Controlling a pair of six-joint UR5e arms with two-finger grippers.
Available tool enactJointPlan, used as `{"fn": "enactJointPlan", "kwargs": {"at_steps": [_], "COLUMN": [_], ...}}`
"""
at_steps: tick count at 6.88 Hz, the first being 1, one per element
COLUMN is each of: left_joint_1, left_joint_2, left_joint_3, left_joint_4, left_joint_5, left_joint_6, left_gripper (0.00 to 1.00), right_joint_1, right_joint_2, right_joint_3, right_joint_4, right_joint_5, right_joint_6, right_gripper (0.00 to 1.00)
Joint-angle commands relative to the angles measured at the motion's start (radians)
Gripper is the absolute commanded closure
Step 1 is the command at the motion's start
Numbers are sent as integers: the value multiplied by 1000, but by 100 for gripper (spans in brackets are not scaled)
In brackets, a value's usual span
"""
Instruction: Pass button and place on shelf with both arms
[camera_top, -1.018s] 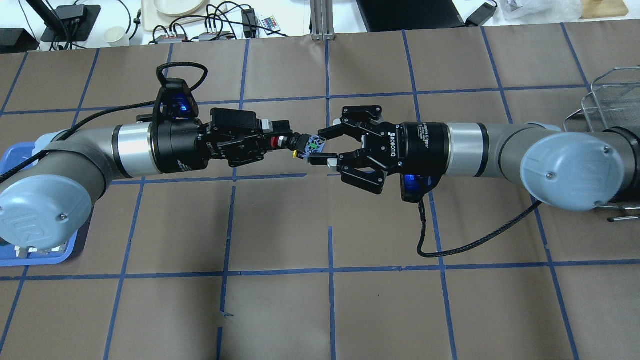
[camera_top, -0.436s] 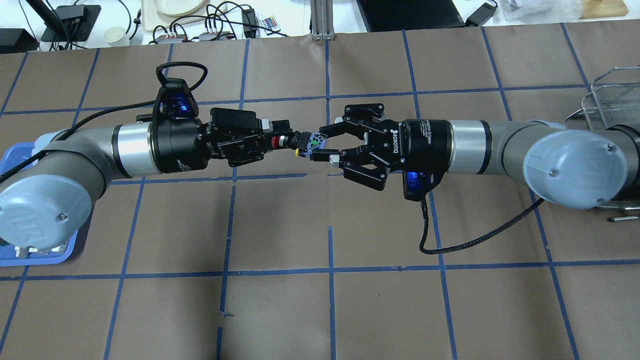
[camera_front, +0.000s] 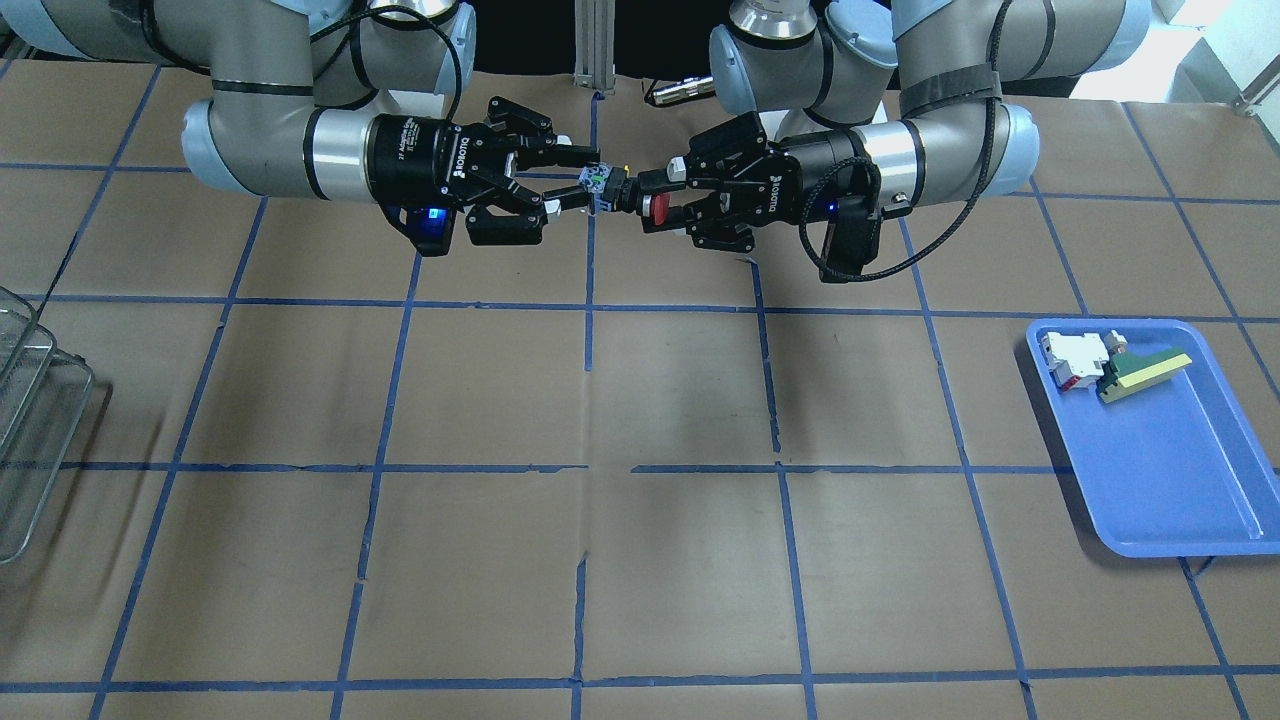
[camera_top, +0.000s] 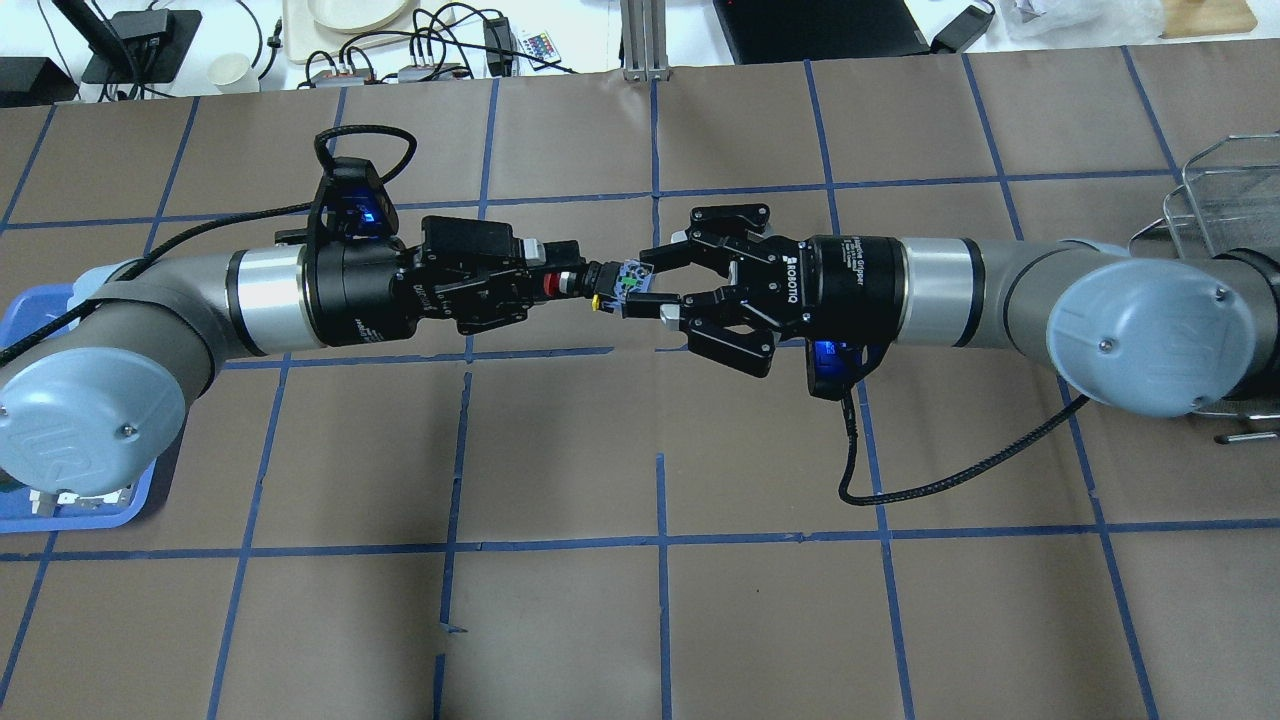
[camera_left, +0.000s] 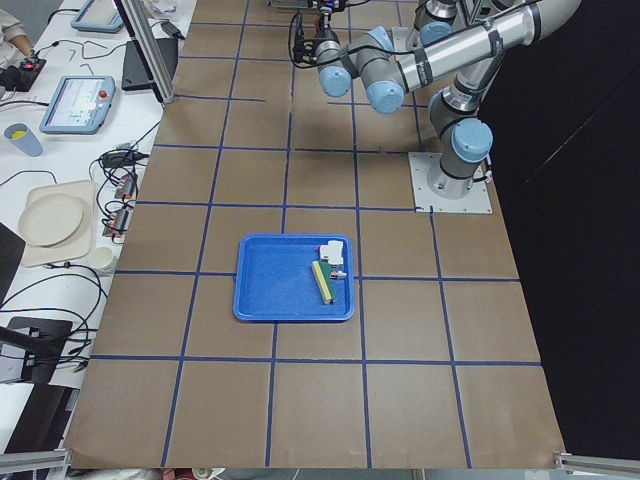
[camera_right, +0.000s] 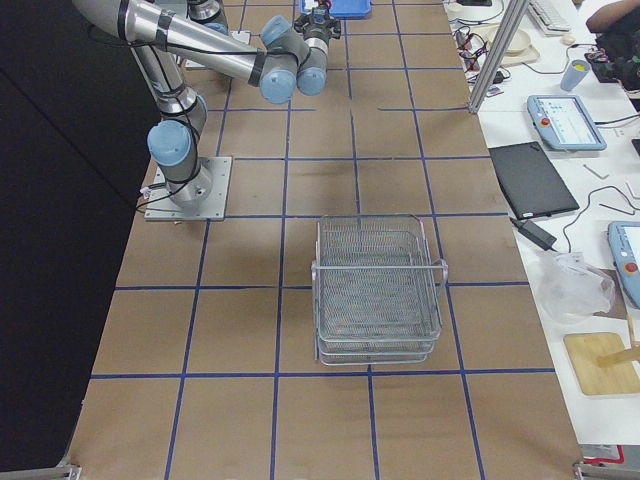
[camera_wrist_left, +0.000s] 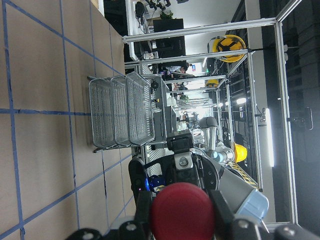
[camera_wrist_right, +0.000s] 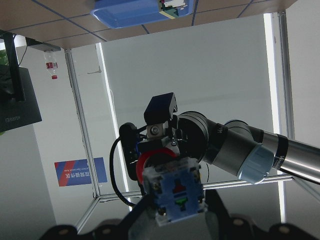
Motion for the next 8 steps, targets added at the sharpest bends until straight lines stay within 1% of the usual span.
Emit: {"fn": "enactJointPlan", "kwargs": {"at_steps": [1,3,4,5,6,7,8], "left_joint_1": [-1,1,11,45,88,96,96], "left_joint_2": [0,0,-3,-8,-35,-76,-110], "left_joint_3": [0,0,12,32,55,84,107], "left_joint_4": [0,0,0,55,137,275,326], "left_joint_5": [2,2,25,166,328,471,579], "left_joint_6": [1,1,4,1,-117,-257,-342], "left_gripper": [4,2,1,0,0,0,0], "right_joint_1": [0,-2,-23,-91,-159,-196,-207], "right_joint_2": [2,3,3,3,2,3,3], "right_joint_3": [-2,-17,-32,-76,-138,-220,-312], "right_joint_4": [-2,0,-12,-40,-41,-41,-46], "right_joint_5": [1,-5,-31,-220,-375,-528,-665], "right_joint_6": [0,2,8,3,0,-9,-42], "right_gripper": [98,99,99,99,99,99,100]}}
